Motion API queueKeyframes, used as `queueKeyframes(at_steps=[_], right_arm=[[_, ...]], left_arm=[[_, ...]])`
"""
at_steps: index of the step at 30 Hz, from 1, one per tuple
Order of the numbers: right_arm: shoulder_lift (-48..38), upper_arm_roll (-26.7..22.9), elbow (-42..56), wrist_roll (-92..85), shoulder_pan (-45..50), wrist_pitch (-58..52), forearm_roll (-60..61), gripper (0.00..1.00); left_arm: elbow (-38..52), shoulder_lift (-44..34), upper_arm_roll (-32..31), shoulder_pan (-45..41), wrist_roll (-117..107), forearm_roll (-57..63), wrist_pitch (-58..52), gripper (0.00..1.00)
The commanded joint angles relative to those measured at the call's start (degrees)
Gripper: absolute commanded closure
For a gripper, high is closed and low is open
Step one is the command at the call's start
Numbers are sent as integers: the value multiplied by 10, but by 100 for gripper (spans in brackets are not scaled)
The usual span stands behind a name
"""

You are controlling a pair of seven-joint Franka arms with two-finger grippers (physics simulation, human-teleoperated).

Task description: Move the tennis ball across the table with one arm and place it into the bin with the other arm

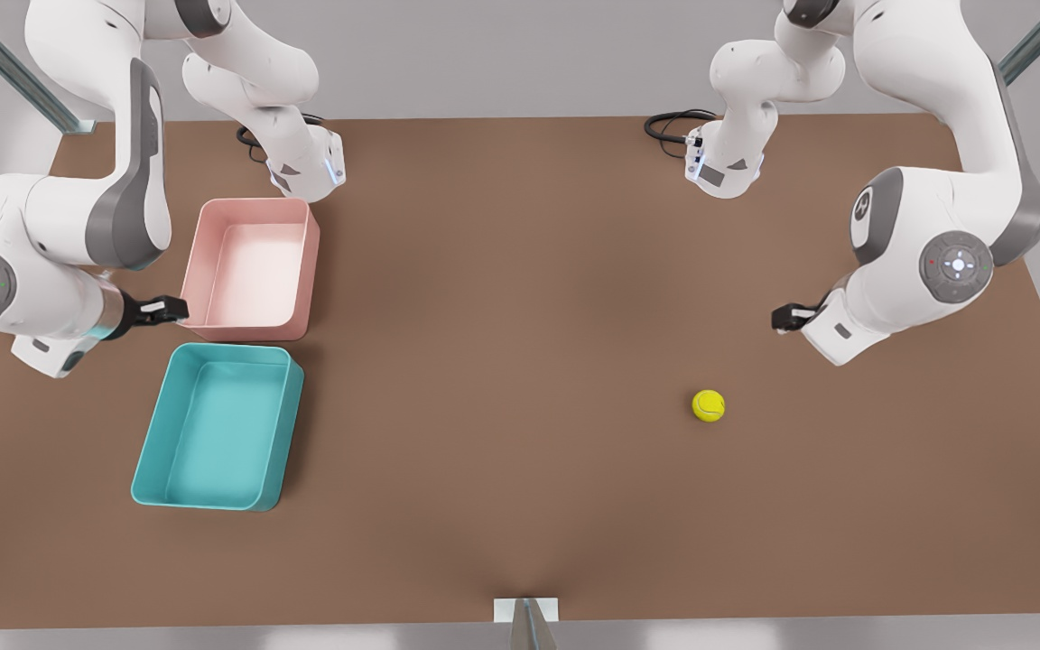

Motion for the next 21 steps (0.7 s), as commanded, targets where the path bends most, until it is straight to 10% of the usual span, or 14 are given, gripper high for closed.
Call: queueKeyframes(at_steps=[1,2,3,10,21], right_arm=[[-1,0,0,-75,0,29,7,0],[-1,0,0,-74,0,29,6,0],[-1,0,0,-74,1,29,5,0],[6,0,-3,-73,-9,29,20,0],[7,0,-4,-77,-12,30,28,0]], left_arm=[[0,-1,0,0,34,-1,31,0],[0,-1,0,0,30,-2,31,51],[0,13,0,-1,29,-2,25,79],[56,206,-3,1,307,25,168,79],[-108,202,-128,122,654,185,370,79]])
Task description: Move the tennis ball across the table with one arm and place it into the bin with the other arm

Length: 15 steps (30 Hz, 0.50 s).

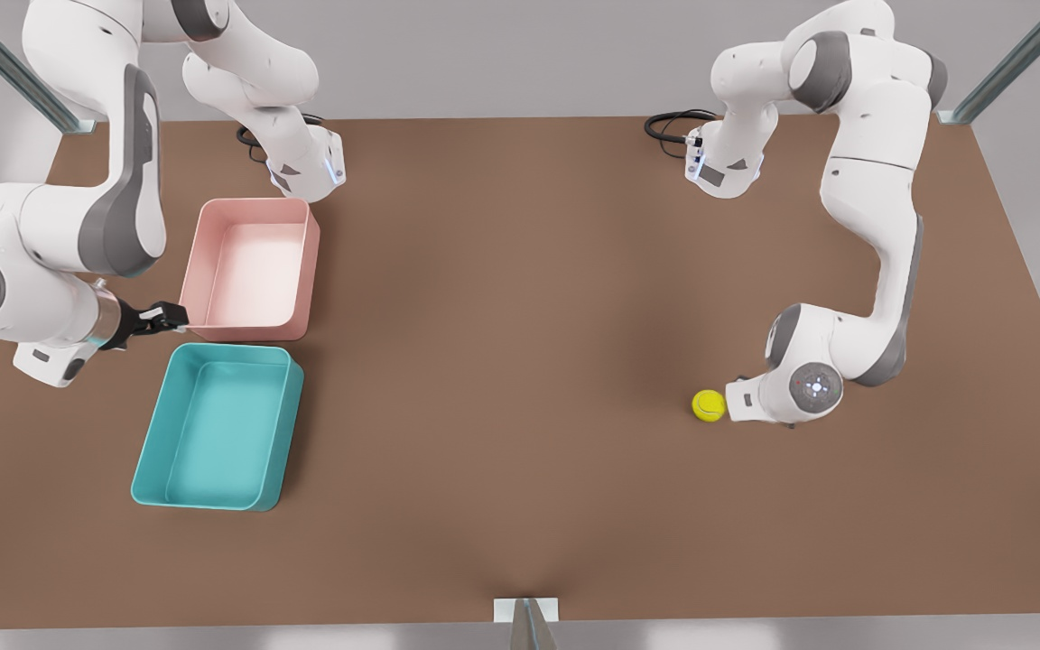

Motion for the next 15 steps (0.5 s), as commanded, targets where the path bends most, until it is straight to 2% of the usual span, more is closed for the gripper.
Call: queueKeyframes(at_steps=[1,4,6,8,15], right_arm=[[0,0,1,-26,-1,1,5,0],[2,0,2,-25,0,1,5,0],[3,0,2,-25,0,1,5,0],[5,0,3,-25,0,1,7,0],[6,0,2,-25,-3,0,13,0]], left_arm=[[-2,-1,-5,13,405,31,76,79],[-9,-6,-5,21,418,34,31,79],[-69,-42,-6,14,513,34,34,79],[-78,-39,-6,13,522,67,49,79],[-122,-24,-5,16,493,68,143,79]])
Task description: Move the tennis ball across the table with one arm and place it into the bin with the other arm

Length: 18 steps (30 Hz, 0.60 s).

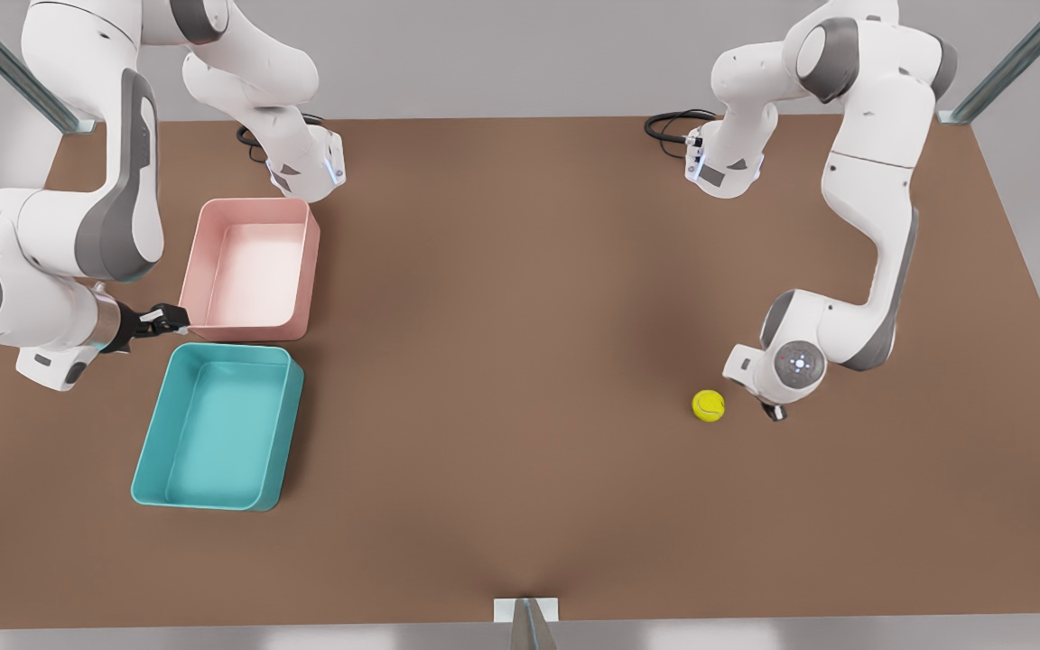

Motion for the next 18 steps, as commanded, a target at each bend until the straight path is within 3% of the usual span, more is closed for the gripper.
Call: queueKeyframes(at_steps=[1,18], right_arm=[[-1,0,0,-11,0,0,2,0],[4,0,1,-9,-3,0,7,0]], left_arm=[[-2,5,0,-1,217,5,62,79],[-12,37,3,-29,179,32,82,79]])
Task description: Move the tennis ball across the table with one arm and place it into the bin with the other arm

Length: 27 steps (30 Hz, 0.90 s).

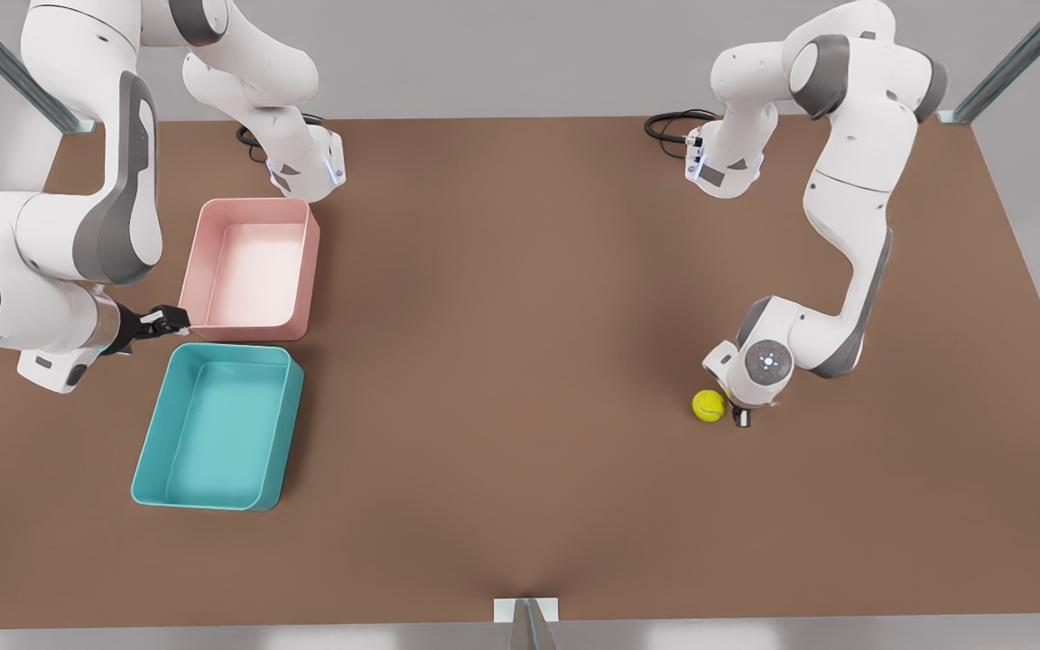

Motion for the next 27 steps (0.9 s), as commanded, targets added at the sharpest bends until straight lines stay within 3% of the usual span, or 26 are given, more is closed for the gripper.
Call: queueKeyframes(at_steps=[1,4,9,11,13,19,20,21,23,27], right_arm=[[-1,0,0,-3,0,0,1,0],[-1,0,0,-4,-2,0,1,0],[-1,0,0,-4,-5,0,5,0],[-1,0,0,-4,-5,0,5,0],[-1,0,0,-4,-5,0,5,0],[0,0,0,-5,-9,0,10,0],[0,0,-1,-1,-9,2,21,0],[10,0,0,4,-7,18,45,0],[59,7,23,3,20,60,64,0],[181,7,151,136,126,95,65,0]], left_arm=[[1,2,1,-4,51,0,5,79],[4,2,45,-111,-95,-8,5,79],[55,-17,50,-223,-285,-345,4,79],[64,4,50,-280,-376,-355,34,79],[63,-7,50,-258,-353,-331,23,79],[84,-141,89,-127,-437,-327,-207,79],[166,-148,89,-91,-493,-297,-334,75],[274,-155,91,-80,-512,-212,-511,0],[314,-202,101,-71,-747,-213,-528,0],[344,-192,120,-77,-798,-239,-519,0]])
